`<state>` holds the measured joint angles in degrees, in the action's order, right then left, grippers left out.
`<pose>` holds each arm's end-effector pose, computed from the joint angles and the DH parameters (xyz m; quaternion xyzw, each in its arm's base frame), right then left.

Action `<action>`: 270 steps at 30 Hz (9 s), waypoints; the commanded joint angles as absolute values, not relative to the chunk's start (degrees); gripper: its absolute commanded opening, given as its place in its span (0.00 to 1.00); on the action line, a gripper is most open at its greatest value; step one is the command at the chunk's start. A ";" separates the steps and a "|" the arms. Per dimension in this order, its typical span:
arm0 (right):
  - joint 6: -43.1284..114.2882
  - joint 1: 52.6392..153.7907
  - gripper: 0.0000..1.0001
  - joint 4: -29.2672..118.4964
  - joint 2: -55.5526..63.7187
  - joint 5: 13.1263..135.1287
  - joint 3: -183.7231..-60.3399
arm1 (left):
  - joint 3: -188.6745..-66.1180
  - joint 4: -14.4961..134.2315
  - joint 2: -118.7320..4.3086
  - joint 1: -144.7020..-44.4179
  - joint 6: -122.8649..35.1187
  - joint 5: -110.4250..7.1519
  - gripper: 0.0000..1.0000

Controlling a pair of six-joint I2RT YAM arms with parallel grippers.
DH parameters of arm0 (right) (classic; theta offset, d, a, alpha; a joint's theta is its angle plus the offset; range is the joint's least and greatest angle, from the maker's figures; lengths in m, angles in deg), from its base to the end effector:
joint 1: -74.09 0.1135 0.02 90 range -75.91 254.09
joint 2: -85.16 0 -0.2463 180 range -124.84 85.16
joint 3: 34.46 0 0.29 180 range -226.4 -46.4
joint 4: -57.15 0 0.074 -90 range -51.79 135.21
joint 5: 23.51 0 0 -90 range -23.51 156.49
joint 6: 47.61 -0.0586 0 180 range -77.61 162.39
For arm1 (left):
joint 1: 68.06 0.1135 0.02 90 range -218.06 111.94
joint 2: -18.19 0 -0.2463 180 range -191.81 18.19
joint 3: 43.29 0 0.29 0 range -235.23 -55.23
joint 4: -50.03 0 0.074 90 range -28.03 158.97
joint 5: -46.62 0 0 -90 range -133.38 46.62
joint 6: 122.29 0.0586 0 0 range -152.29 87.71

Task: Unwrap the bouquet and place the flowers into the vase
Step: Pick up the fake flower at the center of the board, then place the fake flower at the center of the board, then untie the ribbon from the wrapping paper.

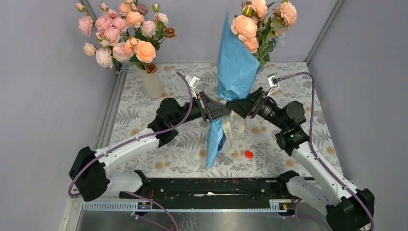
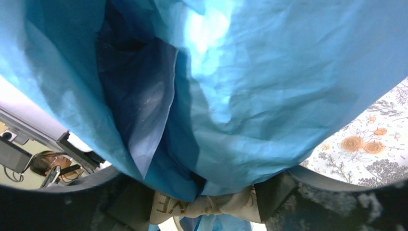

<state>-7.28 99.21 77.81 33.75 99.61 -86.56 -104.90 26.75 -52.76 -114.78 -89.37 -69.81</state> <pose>0.2318 0.1440 0.3543 -0.1151 0.5782 0.6084 0.5313 0.2199 -0.2716 0.3297 0.1252 0.6136 -0.6903 0.3623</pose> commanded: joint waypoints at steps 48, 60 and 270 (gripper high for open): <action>0.48 103.93 0.00 8.85 12.74 52.55 -111.75 | -115.37 90.75 -32.32 -100.24 -43.70 -56.36 0.99; -0.41 104.39 0.00 17.42 -1.40 50.87 -107.65 | -112.80 91.68 -31.63 -100.14 -41.36 -52.76 0.99; 1.15 78.92 0.60 18.27 27.65 67.51 -76.26 | -98.82 66.70 -64.15 -129.50 -79.05 -36.78 0.00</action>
